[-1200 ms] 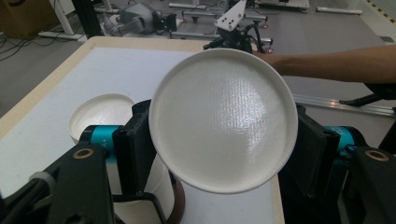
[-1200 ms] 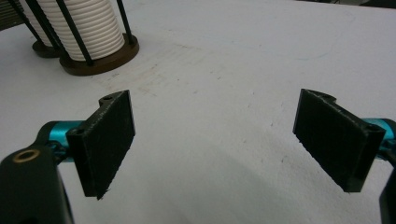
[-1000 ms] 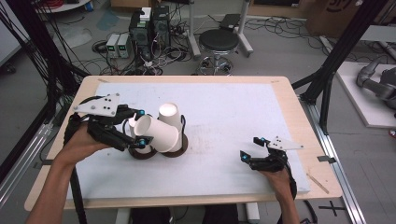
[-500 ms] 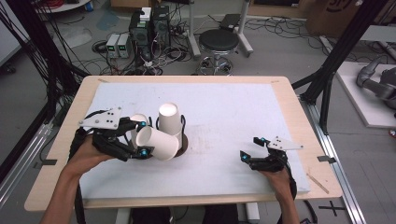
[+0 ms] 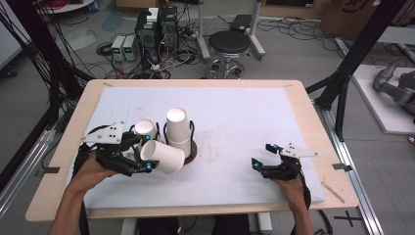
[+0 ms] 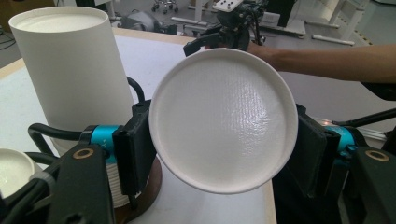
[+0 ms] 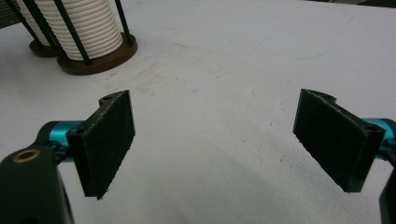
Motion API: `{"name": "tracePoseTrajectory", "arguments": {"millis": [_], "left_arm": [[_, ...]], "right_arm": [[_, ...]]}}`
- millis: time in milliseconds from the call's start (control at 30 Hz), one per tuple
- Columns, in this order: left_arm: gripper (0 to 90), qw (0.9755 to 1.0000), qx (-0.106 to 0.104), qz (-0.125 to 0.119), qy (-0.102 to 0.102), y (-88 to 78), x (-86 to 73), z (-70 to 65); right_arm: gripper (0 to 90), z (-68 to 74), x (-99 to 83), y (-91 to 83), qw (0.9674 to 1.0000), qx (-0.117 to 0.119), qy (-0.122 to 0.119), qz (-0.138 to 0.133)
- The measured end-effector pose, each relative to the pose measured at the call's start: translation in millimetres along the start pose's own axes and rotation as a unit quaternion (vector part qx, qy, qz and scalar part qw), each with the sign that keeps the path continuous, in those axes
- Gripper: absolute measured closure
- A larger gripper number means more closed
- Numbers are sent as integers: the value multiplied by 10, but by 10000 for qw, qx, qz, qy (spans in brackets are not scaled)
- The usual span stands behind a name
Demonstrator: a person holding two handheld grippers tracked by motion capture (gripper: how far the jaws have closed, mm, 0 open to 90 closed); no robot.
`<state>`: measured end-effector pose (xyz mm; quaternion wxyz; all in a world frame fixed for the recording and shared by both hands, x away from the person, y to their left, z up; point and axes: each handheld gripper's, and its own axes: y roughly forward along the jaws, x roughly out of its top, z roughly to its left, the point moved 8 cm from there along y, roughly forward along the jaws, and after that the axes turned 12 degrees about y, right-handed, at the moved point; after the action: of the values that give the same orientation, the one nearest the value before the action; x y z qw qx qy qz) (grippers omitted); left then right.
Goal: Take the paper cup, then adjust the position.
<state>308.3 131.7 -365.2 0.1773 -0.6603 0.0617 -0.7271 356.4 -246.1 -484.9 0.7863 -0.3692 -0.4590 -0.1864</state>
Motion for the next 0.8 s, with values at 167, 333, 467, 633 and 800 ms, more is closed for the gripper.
{"name": "tracePoseTrajectory", "arguments": {"millis": [167,333,467,633,800], "left_arm": [[328,10000,0,-6,10,-4,-1,0],[328,10000,-4,6,23,9,-1,-6],[328,10000,-12,14,21,14,-2,-13],[328,10000,-15,-2,37,17,-2,-27],[328,10000,-9,-33,12,31,-8,-22]], "right_arm": [[131,1,0,0,10000,-12,3,1],[131,1,-1,-2,10000,-7,-3,-5],[131,2,2,0,10000,8,-47,-18],[131,21,-2,-8,9999,91,-103,-22],[131,23,-4,-2,9999,102,-117,24]]}}
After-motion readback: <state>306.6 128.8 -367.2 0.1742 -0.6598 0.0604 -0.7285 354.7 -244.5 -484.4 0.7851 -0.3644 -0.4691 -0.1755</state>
